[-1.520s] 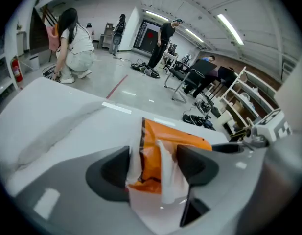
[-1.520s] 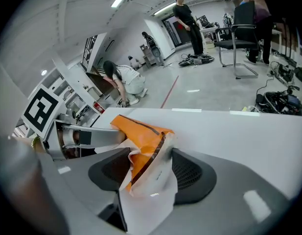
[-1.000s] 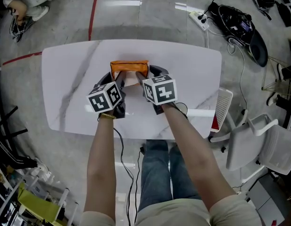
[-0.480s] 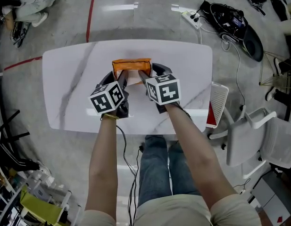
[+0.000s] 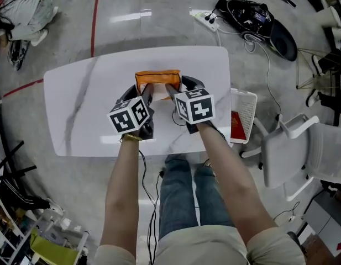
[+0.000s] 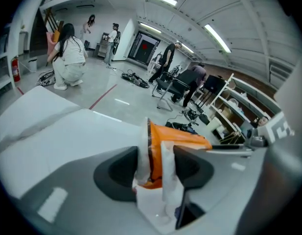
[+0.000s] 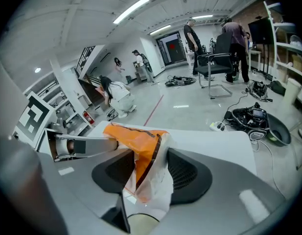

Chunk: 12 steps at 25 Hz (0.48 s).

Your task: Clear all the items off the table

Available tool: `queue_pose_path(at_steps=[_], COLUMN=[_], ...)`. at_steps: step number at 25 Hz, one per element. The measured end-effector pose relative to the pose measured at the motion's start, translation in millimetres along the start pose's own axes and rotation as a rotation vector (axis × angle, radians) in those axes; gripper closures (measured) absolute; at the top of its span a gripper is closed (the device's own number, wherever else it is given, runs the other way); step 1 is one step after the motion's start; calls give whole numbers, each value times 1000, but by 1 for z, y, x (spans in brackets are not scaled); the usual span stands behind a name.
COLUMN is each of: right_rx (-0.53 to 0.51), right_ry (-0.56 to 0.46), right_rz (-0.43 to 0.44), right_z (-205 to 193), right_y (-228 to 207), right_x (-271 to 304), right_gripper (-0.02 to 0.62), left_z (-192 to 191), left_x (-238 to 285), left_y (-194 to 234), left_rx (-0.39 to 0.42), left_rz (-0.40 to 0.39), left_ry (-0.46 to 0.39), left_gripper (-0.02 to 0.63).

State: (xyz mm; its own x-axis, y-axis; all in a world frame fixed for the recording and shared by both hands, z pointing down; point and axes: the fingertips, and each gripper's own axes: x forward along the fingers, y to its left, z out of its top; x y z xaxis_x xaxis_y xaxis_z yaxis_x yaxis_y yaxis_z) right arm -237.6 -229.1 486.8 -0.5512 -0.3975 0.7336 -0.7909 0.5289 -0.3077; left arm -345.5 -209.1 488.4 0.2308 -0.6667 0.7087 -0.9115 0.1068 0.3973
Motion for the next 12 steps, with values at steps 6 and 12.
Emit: queue_pose_path(at_steps=[6,12], right_rx=[22,56], right_ry=[-20,-42], right_rz=[-39,-81], right_z=[-14,-30], right_y=[-33,-71], right_x=[-39,-82], right_gripper=[385,385], left_z=[-15,-31], left_x=[2,7], left_y=[-50,-105], left_rx=[31,74], left_rz=[-34,-72], left_ry=[18,38], left_gripper=[391,391])
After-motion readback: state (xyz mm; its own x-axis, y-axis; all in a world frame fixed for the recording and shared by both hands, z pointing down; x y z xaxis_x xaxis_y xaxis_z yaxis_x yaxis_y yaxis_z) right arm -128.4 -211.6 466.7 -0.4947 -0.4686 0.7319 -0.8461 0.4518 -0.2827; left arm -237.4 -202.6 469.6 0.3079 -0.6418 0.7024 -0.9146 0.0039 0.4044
